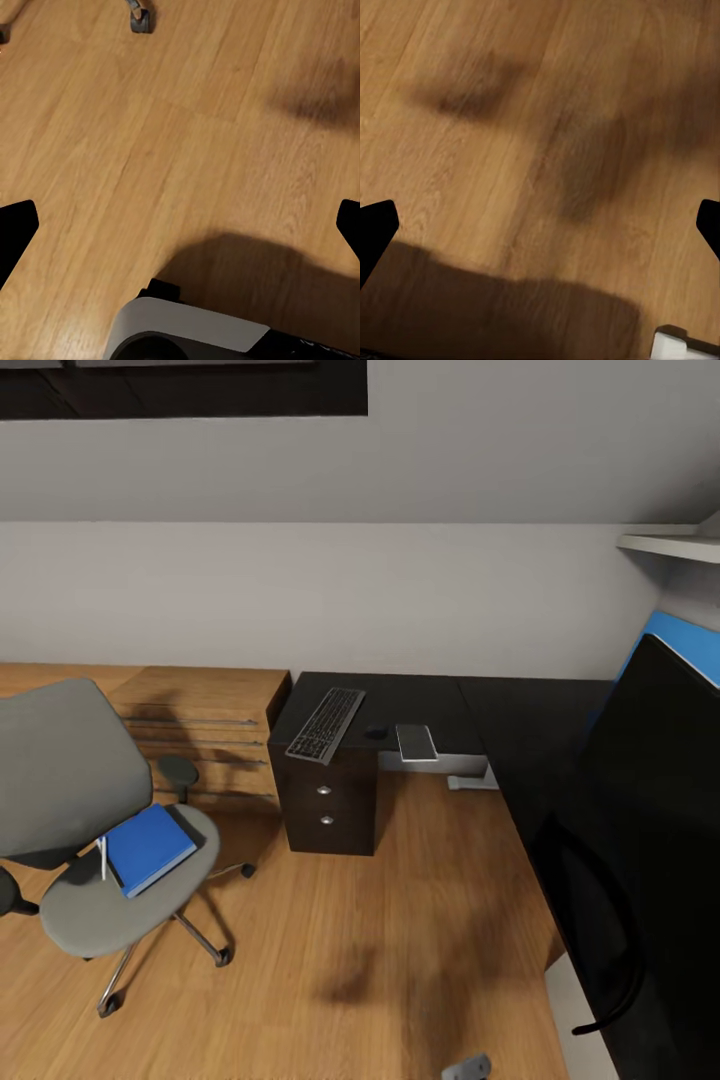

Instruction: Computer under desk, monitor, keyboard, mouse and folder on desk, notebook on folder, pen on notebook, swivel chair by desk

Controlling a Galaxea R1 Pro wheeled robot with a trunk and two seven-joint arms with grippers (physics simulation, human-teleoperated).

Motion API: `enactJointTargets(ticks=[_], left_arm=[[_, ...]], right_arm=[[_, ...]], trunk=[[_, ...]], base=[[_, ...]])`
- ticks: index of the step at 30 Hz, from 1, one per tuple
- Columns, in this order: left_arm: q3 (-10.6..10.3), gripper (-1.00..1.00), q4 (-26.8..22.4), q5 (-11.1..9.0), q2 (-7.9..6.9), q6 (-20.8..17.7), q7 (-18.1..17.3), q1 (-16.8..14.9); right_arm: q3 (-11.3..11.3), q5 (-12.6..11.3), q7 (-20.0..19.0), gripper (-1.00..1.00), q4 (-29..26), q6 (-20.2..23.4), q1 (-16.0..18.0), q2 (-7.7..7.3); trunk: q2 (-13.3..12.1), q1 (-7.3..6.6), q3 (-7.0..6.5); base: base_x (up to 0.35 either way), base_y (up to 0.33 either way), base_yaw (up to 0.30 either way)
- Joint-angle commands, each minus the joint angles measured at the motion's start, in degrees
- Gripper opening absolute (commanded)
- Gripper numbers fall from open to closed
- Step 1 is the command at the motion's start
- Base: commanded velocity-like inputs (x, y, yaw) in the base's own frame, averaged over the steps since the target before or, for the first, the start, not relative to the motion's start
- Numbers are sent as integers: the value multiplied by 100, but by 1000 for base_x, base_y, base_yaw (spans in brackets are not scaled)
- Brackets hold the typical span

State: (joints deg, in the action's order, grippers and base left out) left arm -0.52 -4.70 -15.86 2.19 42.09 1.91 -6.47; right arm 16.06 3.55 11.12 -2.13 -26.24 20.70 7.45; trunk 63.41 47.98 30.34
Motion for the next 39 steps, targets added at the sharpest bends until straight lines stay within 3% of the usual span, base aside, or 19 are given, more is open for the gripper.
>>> enactJointTargets(ticks=[1, 20, 24, 26, 34, 39], left_arm=[[-7, 100, 3, 0, 1, 16, 22, -3], [11, 100, 5, -19, -13, -135, 80, -3], [-14, 100, -237, 17, 3, -1388, 81, -3], [-20, 100, -286, 20, 6, -1638, 79, -3], [-38, 100, -194, 32, 23, -1983, 71, -3], [-39, 100, -143, 35, 14, -1839, 72, -3]], right_arm=[[27, 36, 20, 100, 8, -3, 4, -2], [20, 32, -101, 100, 3, -43, 4, -15], [20, 38, -111, 100, 132, -416, 4, -9], [20, 39, -112, 100, 155, -483, 4, -8], [20, 40, -111, 100, 190, -585, 4, -7], [20, 41, -110, 100, 194, -600, 4, -7]], trunk=[[-38, -23, -13], [-800, -440, -360], [-961, -528, -451], [-1041, -572, -502], [-1362, -748, -710], [-1562, -857, -843]], base=[[-14, 0, 0], [-3, 0, 0], [0, 0, 0], [0, 0, 0], [0, 0, 0], [0, 0, 0]])
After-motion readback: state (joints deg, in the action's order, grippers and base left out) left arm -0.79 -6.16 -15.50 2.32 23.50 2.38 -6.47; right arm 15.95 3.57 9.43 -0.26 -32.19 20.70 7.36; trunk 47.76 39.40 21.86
